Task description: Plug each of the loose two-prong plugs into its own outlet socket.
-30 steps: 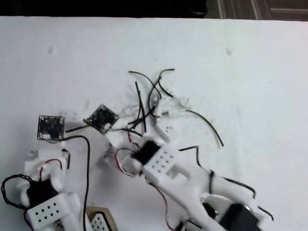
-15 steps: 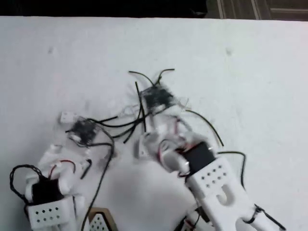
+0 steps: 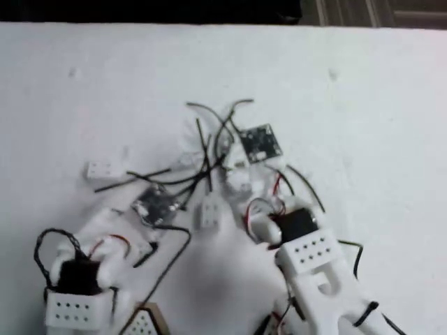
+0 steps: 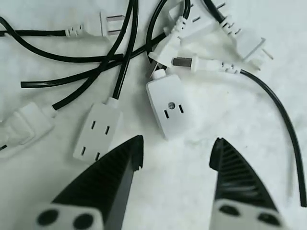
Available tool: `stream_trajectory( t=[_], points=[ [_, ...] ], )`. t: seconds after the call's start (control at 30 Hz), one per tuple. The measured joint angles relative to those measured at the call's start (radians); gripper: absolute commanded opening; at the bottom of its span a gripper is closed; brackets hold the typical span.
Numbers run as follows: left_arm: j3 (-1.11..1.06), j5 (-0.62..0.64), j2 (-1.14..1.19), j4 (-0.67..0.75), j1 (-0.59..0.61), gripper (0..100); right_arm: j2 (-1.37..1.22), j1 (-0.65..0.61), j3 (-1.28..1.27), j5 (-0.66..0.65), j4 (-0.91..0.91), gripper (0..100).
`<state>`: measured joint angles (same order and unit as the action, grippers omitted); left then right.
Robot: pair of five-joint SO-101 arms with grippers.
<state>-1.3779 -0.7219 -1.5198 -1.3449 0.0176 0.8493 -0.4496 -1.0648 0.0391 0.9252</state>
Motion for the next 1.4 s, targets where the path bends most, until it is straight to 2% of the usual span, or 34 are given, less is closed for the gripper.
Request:
stream_trajectory(
  t=[0.17,0.3,0.57,0.73,0.93,1.13,1.27,1.4],
  points=[
    [0.000,0.021,0.000,0.023,-0.092,28,0.000,-0.002,-0.023,0.000,-0.003,22.2],
    [0.000,0.054,0.000,0.058,-0.095,28,0.000,-0.034,-0.032,0.000,-0.003,22.2],
    [0.000,0.066,0.003,0.104,0.064,28,0.003,-0.304,-0.032,0.000,0.003,21.7],
    [0.000,0.072,0.005,0.104,0.150,28,0.003,-0.393,-0.032,0.000,-0.083,13.2],
    [0.000,0.072,0.005,0.104,0.328,28,0.003,-0.483,-0.032,0.000,-0.153,18.0],
    [-0.025,0.084,0.002,0.106,0.497,28,-0.121,-0.509,0.011,0.000,-0.153,20.7],
    [-0.084,0.147,0.005,0.112,0.514,28,-0.292,-0.516,0.110,0.000,-0.157,21.1],
    [-0.123,0.160,0.005,0.157,0.514,28,-0.442,-0.522,0.209,0.000,-0.169,20.9]
  ],
)
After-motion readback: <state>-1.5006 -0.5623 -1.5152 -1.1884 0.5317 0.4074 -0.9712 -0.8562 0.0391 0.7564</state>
